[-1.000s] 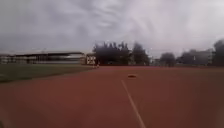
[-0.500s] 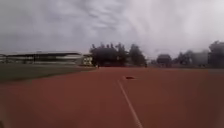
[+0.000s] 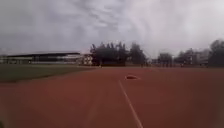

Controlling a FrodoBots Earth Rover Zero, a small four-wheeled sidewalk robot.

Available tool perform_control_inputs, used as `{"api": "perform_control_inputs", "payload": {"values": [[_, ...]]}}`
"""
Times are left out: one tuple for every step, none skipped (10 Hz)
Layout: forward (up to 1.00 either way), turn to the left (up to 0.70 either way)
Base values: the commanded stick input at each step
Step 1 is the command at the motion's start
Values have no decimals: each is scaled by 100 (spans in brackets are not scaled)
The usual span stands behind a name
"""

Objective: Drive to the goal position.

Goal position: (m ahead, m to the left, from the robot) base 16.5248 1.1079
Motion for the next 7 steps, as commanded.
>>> {"api": "perform_control_inputs", "payload": {"values": [[50,0],[50,0],[50,0],[50,0],[50,0],[50,0],[50,0]]}}
